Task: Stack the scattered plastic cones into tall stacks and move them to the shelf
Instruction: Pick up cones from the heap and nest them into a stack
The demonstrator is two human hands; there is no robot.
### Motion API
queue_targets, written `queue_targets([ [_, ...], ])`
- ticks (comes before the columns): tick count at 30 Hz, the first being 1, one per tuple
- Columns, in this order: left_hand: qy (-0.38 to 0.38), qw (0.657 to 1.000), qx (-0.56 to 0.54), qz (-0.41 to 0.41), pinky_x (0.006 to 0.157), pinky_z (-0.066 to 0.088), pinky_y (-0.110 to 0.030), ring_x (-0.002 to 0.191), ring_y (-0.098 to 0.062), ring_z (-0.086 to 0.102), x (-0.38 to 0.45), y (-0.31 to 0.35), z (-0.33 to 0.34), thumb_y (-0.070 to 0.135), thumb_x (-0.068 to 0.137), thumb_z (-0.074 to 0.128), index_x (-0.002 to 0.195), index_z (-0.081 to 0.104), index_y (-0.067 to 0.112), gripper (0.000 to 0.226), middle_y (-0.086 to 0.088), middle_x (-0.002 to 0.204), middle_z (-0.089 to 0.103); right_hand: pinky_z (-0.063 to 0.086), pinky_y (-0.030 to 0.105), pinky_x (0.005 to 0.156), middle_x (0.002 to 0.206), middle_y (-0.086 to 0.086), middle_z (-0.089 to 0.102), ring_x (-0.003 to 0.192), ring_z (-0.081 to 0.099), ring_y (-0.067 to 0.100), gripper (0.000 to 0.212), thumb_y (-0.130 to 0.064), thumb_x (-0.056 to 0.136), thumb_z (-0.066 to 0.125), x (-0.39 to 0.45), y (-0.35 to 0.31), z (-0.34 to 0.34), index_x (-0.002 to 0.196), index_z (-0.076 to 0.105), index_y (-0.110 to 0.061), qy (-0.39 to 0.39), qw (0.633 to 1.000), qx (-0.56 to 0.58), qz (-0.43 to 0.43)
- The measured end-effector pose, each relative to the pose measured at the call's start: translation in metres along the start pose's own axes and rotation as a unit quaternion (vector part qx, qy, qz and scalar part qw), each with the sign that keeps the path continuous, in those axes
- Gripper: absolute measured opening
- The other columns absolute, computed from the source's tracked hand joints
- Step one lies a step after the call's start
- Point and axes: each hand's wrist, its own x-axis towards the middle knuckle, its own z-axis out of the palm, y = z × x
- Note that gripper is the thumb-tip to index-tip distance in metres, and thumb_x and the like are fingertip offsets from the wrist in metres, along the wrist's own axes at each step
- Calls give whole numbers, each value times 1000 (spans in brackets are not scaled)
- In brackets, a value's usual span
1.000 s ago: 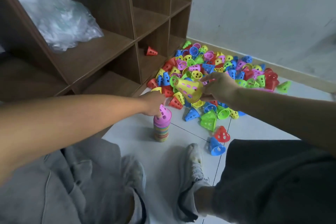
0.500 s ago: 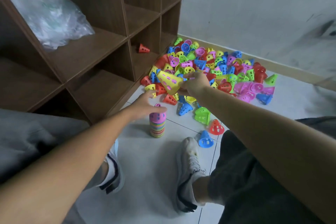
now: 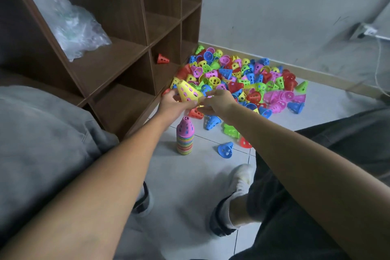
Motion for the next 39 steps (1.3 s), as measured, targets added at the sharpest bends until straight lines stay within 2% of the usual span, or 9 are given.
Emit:
queue_targets([
  [10, 34, 989, 139, -27, 81, 51, -30, 102, -18, 62, 2, -53, -2, 34, 58, 93, 111, 66, 25, 60, 4, 109, 69, 60, 50, 84, 96, 13, 72, 87, 75, 33, 33, -16, 92, 70, 19, 80, -94, 123, 60, -10, 161, 974, -157, 20],
  [15, 15, 982, 183, -49, 84, 50, -32, 106, -19, 63, 5, -87, 8, 25, 67, 91, 106, 66, 21, 47, 1, 110, 69, 60, 51, 84, 101, 15, 73, 87, 73, 33, 14, -24, 83, 75, 53, 141, -157, 89, 62, -25, 215, 959, -176, 62],
  [17, 19, 979, 194, -64, 87, 50, -33, 107, -21, 63, 8, -98, 9, 25, 67, 91, 105, 65, 20, 46, 1, 111, 69, 59, 51, 84, 97, 14, 74, 84, 74, 33, 14, -25, 82, 75, 64, 156, -171, 91, 64, -23, 223, 957, -173, 70],
  [19, 20, 978, 190, -78, 88, 47, -32, 111, -22, 62, 10, -106, 12, 32, 65, 90, 109, 64, 21, 52, 0, 117, 67, 59, 51, 84, 93, 15, 74, 81, 74, 33, 13, -21, 87, 71, 69, 157, -174, 97, 65, -16, 230, 956, -166, 78],
  [23, 30, 983, 149, -99, 93, 54, -41, 106, -20, 65, 8, -117, 22, 56, 45, 79, 98, 56, 38, 60, 5, 113, 66, 58, 52, 87, 93, 18, 75, 90, 74, 36, 19, -19, 91, 66, 89, 165, -169, 73, 61, -18, 212, 957, -164, 109],
  [26, 41, 985, 137, -94, 88, 55, -39, 102, -21, 65, 5, -119, 35, 42, 59, 84, 106, 55, 37, 56, 8, 110, 64, 58, 49, 89, 99, 14, 73, 90, 73, 33, 10, -21, 94, 64, 104, 170, -158, 97, 66, -11, 159, 959, -192, 136],
  [28, 43, 986, 138, -85, 84, 52, -34, 101, -21, 65, 8, -121, 44, 32, 67, 85, 110, 55, 32, 52, 9, 106, 64, 59, 45, 85, 100, 10, 68, 88, 69, 31, 27, -27, 94, 63, 112, 177, -155, 117, 63, -12, 150, 951, -232, 140],
  [33, 24, 985, 151, -82, 84, 56, -39, 98, -20, 67, 22, -120, 59, 42, 60, 79, 104, 53, 39, 52, 8, 106, 66, 46, 27, 53, 122, 15, 55, 100, 63, 34, 48, -27, 85, 69, 126, 200, -162, 130, 54, -26, 172, 931, -281, 160],
  [39, -3, 985, 152, -77, 82, 59, -41, 94, -22, 70, 43, -118, 84, 36, 66, 83, 98, 52, 53, 48, 8, 108, 67, 54, 48, 93, 114, 9, 36, 113, 56, 38, 58, -43, 86, 67, 161, 210, -175, 138, 41, -34, 142, 919, -295, 220],
])
